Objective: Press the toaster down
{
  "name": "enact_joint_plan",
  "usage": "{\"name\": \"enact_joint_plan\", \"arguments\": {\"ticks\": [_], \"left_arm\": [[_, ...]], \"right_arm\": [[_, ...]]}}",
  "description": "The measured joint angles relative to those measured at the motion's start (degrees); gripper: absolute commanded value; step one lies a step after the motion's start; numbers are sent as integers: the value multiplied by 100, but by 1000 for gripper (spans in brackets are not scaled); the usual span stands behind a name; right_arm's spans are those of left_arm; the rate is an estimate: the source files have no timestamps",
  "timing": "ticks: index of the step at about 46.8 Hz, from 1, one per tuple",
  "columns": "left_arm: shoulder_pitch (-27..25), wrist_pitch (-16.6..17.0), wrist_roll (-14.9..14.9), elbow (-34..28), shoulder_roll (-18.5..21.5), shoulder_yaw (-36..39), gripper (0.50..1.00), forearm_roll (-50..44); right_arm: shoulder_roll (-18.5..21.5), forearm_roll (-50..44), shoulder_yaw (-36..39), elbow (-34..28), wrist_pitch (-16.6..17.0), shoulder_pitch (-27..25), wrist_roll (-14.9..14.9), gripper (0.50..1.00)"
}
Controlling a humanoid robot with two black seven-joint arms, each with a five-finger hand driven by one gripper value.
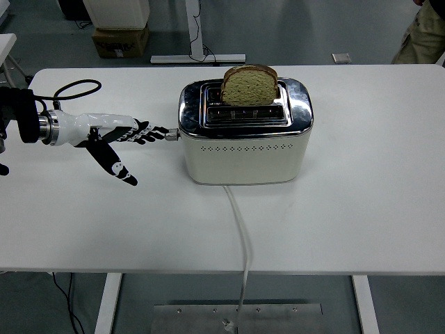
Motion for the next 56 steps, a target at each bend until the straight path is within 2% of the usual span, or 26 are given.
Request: {"name": "enact_joint_plan", "arguments": {"ticks": [23, 56], "left_arm": [[17, 0, 0, 205, -187, -1, 1000, -8], [167, 1, -6, 280, -217, -5, 1000, -44]], "right_arm": [[0, 0, 0, -6, 0, -6, 0, 1000], [0, 0, 3, -1, 0, -13, 0, 1000]]}}
